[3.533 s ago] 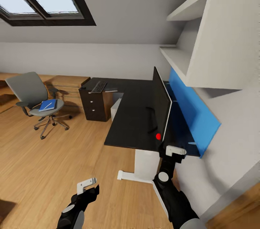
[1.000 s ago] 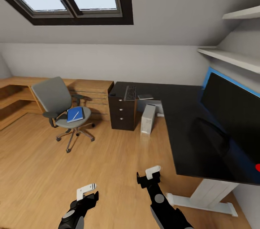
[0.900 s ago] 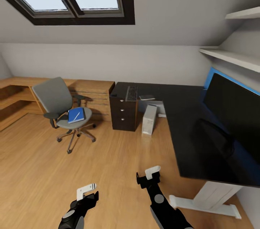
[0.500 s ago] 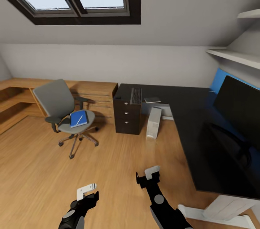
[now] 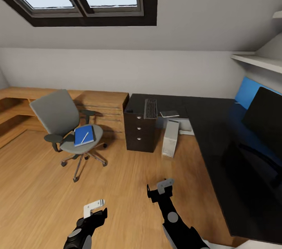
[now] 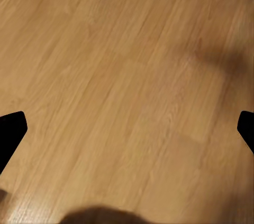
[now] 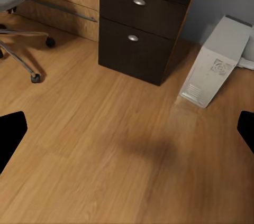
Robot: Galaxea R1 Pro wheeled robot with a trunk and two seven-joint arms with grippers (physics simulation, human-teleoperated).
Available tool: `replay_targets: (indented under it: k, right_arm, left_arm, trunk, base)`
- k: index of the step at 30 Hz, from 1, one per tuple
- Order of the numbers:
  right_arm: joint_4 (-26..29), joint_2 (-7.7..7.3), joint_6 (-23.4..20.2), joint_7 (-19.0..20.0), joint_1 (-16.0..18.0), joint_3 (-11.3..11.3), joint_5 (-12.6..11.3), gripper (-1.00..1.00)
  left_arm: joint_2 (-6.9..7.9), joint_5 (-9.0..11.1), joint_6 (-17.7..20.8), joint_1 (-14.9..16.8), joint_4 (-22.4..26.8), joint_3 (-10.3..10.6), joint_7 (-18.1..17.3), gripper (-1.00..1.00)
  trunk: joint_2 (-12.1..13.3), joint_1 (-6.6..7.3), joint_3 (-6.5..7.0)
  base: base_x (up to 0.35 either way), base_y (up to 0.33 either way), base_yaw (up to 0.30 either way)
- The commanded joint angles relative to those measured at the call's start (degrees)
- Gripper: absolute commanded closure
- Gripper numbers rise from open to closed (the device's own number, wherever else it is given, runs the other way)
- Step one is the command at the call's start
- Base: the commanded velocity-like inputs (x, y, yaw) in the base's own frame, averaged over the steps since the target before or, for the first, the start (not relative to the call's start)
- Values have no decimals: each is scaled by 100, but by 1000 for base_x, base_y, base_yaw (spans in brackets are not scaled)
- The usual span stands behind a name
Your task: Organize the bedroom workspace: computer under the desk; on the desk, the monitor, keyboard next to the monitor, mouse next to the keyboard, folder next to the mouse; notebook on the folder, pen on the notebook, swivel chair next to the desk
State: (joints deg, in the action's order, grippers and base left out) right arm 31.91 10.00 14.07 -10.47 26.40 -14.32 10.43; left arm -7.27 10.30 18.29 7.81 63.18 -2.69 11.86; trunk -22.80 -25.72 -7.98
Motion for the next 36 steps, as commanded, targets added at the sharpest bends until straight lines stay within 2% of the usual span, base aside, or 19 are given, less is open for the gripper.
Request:
replay_targets:
  k: [1,14,19,27,36]
  right_arm:
    - [-2,0,6,-52,6,-10,51,-100]
    - [-9,0,119,-52,6,-9,55,-100]
    - [-71,0,825,-52,6,-13,95,-100]
    - [-482,0,1617,-55,6,-19,115,-100]
    - [-536,0,1779,-100,6,-1,117,-100]
  left_arm:
    - [-3,60,25,3,10,-4,27,-100]
    - [-5,59,26,6,10,-4,24,-100]
    - [-3,59,25,6,10,-4,24,-100]
    - [-3,59,26,5,10,-4,23,-100]
    - [6,59,26,5,10,-4,22,-100]
  trunk:
    - [-11,-7,-12]
    - [-11,-7,-12]
    - [-11,-7,-12]
    - [-11,-7,-12]
    - [-11,-7,-10]
  base:
    - [327,2,0]
    - [329,7,0]
    - [331,6,0]
    - [331,1,0]
    - [296,73,-5]
